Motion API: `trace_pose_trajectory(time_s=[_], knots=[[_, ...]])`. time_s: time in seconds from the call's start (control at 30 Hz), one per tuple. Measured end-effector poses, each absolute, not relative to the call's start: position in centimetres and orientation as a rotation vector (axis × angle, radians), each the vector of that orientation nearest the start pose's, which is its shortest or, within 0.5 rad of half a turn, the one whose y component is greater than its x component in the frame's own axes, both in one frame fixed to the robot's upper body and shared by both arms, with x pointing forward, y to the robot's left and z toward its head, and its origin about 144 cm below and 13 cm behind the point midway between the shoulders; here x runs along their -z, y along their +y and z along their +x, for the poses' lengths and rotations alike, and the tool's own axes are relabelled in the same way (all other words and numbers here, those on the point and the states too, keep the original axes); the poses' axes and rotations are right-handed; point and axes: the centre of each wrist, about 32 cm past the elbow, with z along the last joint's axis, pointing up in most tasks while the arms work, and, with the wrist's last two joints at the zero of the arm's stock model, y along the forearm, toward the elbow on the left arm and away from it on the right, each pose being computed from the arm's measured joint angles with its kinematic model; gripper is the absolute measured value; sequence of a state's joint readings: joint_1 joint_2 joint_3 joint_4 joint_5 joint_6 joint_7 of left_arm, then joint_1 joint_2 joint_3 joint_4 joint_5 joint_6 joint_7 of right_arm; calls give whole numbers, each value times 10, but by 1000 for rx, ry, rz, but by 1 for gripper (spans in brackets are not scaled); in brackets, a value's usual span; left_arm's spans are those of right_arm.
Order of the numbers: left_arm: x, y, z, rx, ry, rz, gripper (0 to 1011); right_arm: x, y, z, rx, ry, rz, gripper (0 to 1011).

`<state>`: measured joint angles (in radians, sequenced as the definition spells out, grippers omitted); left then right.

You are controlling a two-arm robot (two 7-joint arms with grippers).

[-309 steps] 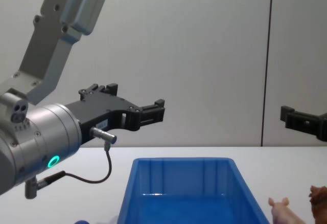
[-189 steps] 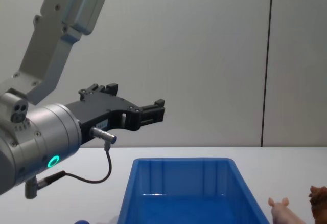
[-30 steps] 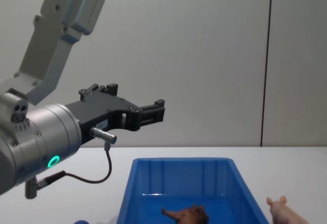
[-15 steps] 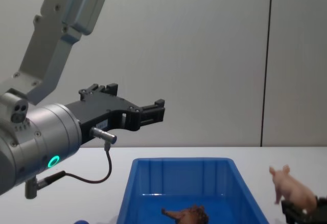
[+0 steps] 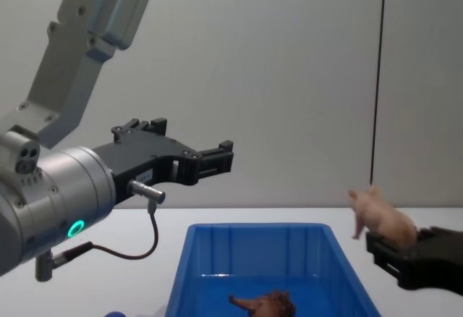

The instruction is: Pick up the two dolls from the table and place them into the box.

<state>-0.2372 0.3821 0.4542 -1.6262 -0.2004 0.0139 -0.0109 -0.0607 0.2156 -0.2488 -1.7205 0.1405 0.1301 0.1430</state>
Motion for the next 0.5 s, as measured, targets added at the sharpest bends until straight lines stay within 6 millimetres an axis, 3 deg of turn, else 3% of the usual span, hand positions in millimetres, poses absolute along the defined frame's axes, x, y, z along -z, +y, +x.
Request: trace_pose_trajectory(time_s=[0.33,0.5], knots=[[-1204,198,492,-1124,-268,61,1001,-1165,-193,447,1068,46,-88,369],[-1204,198,492,-1124,-268,61,1001,-1166,-190,453,1046,56,-86,491]])
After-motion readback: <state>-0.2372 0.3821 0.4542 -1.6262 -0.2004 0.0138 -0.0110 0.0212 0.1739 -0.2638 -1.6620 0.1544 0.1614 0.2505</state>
